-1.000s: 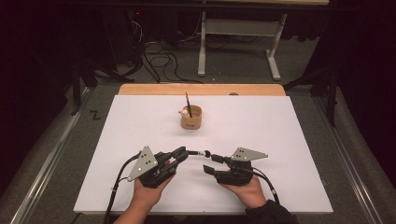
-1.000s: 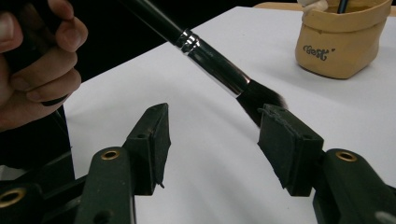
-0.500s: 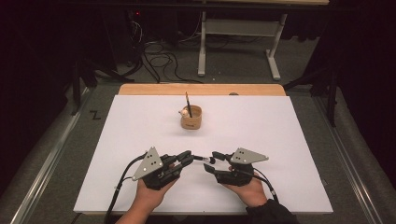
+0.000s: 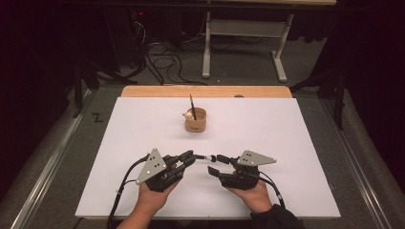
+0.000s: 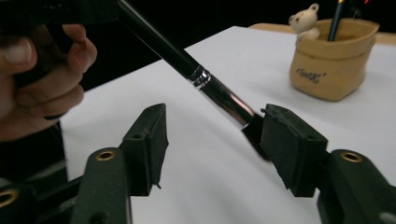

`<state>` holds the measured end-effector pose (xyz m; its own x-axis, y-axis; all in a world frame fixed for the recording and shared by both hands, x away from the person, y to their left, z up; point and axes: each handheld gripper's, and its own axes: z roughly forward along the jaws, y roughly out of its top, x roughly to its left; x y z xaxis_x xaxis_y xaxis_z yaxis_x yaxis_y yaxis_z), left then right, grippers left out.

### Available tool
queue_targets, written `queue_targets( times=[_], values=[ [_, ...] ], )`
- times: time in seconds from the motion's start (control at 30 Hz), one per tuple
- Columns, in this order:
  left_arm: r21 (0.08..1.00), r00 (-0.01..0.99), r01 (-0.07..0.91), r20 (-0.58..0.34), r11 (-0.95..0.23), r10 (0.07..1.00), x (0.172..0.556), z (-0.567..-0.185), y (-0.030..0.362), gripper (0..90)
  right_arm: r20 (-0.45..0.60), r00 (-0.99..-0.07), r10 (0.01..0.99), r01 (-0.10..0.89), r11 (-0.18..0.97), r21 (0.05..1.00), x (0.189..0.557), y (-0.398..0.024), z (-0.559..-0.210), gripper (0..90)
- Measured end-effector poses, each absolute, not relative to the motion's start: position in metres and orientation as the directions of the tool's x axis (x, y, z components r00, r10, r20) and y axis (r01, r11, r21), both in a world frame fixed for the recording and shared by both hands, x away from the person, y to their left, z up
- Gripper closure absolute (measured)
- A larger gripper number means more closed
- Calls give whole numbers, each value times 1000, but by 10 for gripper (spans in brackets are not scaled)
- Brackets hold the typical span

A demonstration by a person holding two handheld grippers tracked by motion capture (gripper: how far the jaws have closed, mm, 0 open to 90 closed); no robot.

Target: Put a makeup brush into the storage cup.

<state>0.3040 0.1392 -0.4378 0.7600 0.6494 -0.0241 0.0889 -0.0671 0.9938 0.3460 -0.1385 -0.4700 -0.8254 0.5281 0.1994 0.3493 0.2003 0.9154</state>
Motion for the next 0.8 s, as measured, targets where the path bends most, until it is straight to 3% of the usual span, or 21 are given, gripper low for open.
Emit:
queue_targets(
  times=[0.1, 0.47, 0.8],
  values=[
    [995, 753, 59, 8, -80, 658, 300, -440, 141, 796, 283, -810, 514, 415, 161, 895, 347, -136, -472, 384],
    [999, 736, 3, 24, -38, 677, 297, -448, 153, 796, 399, -764, 507, 501, 78, 862, 349, -135, -475, 337],
    [1000, 727, -8, 23, -25, 686, 296, -458, 155, 795, 405, -761, 507, 510, 81, 856, 350, -133, -477, 330]
  ],
)
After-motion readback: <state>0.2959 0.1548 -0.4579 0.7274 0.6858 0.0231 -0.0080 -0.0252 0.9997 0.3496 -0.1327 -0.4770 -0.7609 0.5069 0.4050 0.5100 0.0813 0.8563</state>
